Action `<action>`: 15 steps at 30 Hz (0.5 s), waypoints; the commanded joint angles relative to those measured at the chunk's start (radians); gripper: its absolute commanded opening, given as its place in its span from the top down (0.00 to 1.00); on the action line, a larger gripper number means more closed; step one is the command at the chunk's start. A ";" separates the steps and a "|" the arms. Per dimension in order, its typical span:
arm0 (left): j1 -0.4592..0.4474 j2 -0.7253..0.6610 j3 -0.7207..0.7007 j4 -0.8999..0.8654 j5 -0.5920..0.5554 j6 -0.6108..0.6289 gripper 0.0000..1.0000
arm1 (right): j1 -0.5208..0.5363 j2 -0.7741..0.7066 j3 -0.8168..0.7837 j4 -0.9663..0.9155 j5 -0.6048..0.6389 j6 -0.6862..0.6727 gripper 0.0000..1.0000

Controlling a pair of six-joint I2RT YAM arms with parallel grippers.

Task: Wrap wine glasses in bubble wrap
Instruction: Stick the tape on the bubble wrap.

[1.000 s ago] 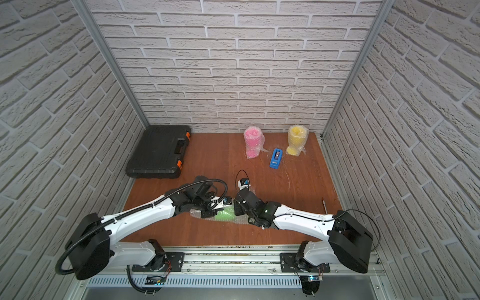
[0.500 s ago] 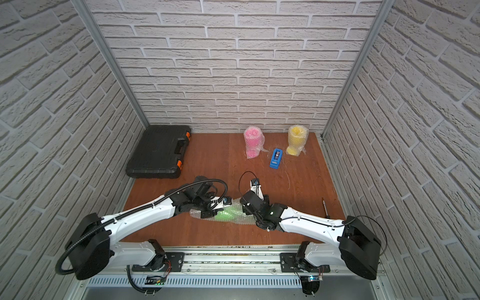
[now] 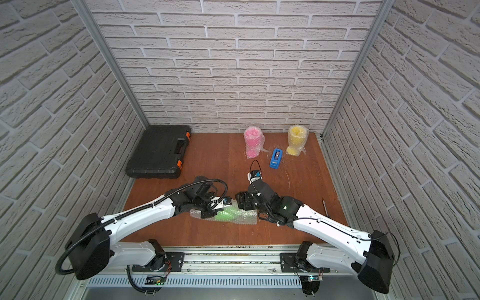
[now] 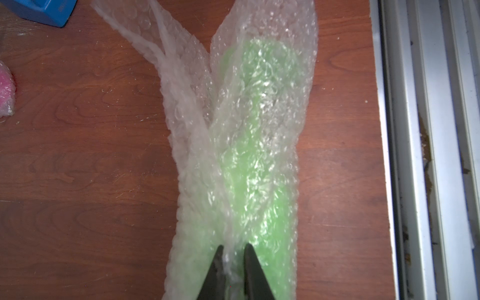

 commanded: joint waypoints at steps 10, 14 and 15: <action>0.003 0.010 -0.017 -0.071 0.013 0.009 0.85 | -0.009 -0.008 0.116 -0.139 -0.093 0.157 0.38; 0.002 0.012 -0.024 -0.052 0.016 0.006 0.86 | -0.009 -0.059 0.164 -0.327 -0.049 0.253 0.41; 0.001 0.013 -0.026 -0.042 0.016 0.003 0.87 | -0.009 -0.071 0.165 -0.353 -0.049 0.271 0.41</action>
